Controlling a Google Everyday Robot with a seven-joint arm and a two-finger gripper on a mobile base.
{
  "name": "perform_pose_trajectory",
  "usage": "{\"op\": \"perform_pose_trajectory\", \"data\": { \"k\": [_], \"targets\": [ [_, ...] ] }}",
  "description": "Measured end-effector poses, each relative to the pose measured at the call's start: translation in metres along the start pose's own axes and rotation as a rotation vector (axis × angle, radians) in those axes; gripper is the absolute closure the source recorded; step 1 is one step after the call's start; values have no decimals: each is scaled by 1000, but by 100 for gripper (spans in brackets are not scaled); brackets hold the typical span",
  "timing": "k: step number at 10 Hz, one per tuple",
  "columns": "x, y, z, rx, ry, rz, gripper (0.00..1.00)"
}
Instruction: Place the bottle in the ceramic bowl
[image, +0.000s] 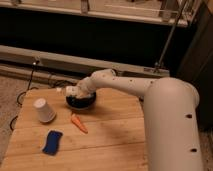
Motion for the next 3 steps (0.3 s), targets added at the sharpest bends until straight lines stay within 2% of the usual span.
{"op": "perform_pose_trajectory", "data": {
  "k": [2, 3],
  "targets": [
    [11, 2, -8, -8, 14, 11, 20],
    [17, 0, -19, -1, 14, 13, 20]
  ]
}}
